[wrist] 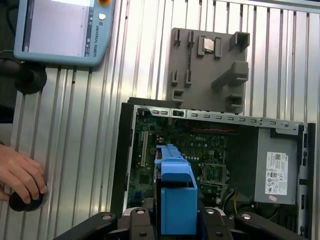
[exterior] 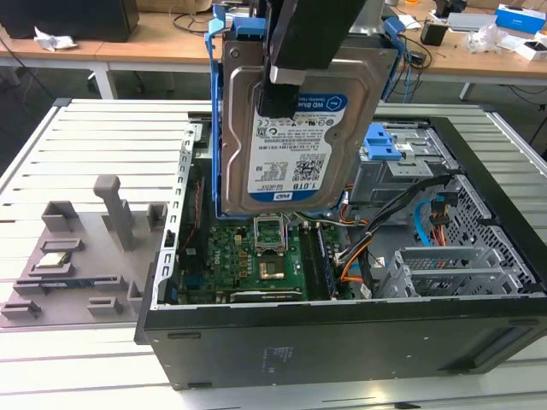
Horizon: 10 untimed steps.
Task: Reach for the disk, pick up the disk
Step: 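Pick up the disk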
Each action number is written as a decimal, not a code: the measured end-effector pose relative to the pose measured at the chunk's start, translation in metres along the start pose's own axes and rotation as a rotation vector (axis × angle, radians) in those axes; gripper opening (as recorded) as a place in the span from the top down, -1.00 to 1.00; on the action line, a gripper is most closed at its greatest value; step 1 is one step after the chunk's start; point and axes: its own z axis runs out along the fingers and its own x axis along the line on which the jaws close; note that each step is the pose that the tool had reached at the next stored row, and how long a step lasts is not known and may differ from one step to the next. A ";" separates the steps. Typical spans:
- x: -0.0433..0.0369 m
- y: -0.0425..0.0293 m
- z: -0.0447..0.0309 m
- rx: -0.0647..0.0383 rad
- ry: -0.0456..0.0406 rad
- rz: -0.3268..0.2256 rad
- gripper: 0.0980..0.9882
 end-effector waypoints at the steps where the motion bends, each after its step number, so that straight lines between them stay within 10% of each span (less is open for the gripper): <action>1: 0.0037 0.0004 0.0000 0.000 0.0007 0.000 0.40; 10: 0.0123 -0.0038 0.0028 -0.001 0.0221 0.039 0.40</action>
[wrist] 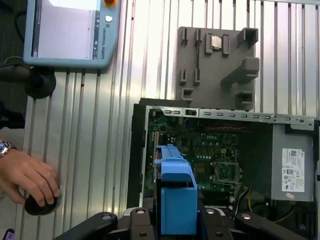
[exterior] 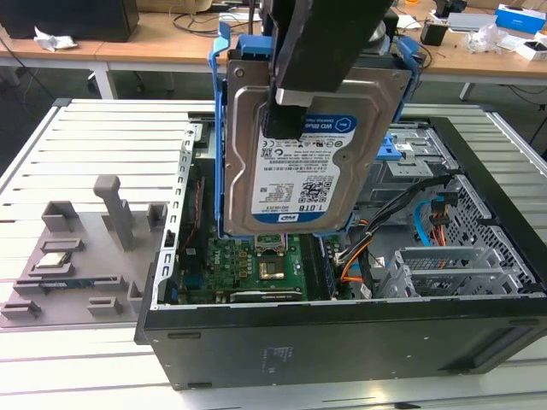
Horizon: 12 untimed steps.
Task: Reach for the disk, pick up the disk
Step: 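Pick up the disk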
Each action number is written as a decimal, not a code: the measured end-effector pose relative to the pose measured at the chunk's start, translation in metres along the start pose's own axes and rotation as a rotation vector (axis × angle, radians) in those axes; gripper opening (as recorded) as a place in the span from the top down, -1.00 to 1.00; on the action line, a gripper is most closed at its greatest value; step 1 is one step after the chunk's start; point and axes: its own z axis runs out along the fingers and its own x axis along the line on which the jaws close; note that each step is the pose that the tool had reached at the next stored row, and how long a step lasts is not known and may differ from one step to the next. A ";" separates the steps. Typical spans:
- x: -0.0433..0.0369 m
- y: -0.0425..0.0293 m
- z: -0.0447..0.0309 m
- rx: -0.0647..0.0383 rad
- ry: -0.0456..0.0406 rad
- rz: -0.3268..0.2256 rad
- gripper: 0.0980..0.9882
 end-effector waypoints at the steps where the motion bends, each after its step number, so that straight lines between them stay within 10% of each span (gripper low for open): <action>1: 0.0001 -0.0031 0.0000 0.000 0.0000 0.001 0.40; 12: 0.0024 -0.0496 0.0127 -0.002 0.0066 0.002 0.40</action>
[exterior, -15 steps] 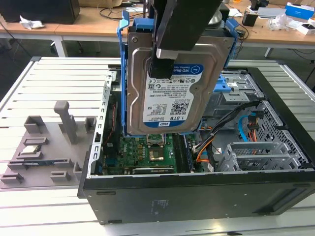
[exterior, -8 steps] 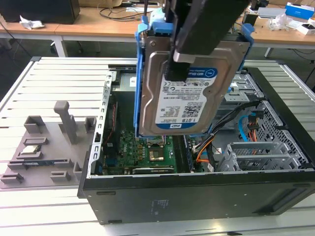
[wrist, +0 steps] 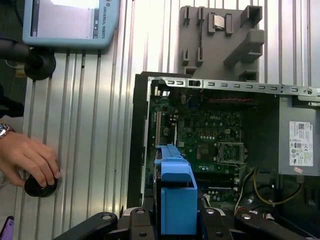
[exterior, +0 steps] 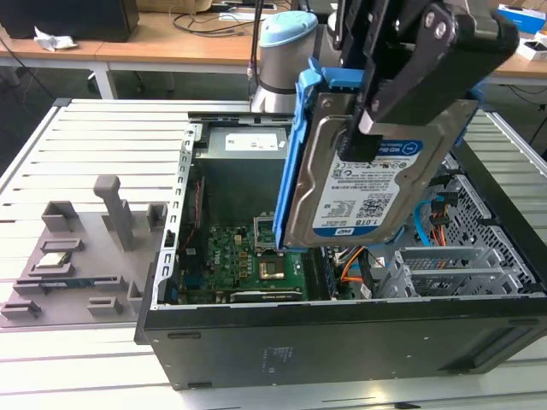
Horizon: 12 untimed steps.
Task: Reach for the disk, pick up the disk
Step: 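Pick up the disk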
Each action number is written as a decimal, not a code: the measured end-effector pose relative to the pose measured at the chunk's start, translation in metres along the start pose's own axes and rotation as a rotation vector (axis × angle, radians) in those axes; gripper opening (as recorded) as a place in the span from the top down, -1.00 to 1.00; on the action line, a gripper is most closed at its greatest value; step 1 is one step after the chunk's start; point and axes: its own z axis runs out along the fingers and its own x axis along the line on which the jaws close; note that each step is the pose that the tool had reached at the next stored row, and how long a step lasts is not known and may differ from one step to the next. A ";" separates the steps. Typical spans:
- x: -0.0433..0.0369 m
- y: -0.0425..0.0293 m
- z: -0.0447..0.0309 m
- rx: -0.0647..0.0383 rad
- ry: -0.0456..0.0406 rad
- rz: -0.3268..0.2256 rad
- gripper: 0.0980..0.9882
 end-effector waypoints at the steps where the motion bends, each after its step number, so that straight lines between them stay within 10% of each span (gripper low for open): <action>1: 0.0000 -0.0032 0.0010 0.000 0.0007 0.000 0.40; 8: -0.0080 -0.0461 0.0025 -0.002 0.0127 0.001 0.40; 12: -0.0095 -0.0586 0.0037 -0.003 0.0147 0.001 0.40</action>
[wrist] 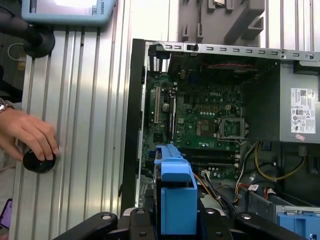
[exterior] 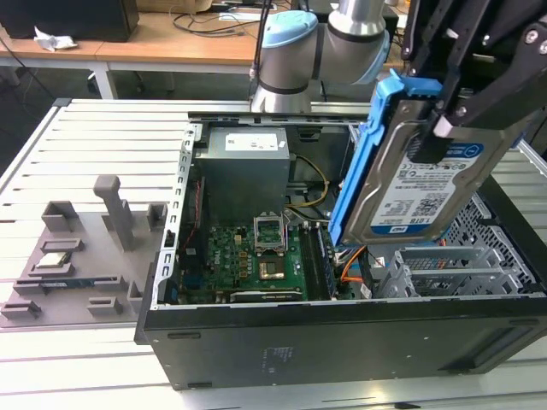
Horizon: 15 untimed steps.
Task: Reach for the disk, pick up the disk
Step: 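Pick up the disk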
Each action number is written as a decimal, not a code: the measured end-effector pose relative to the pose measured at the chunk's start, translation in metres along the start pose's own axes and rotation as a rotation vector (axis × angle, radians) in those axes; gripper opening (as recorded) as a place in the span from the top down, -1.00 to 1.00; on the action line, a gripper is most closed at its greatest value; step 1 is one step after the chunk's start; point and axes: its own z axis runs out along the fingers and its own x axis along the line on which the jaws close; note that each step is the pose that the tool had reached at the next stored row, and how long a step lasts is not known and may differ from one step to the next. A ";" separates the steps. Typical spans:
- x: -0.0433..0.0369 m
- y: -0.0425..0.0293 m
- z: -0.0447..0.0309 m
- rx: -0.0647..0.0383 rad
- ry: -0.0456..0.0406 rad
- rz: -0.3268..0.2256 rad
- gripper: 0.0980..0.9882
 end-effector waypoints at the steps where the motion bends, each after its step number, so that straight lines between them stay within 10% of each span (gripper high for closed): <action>1: -0.0002 -0.0042 0.0005 0.000 0.0011 0.000 0.40; 15: 0.0005 -0.0303 0.0086 -0.001 0.0150 0.002 0.40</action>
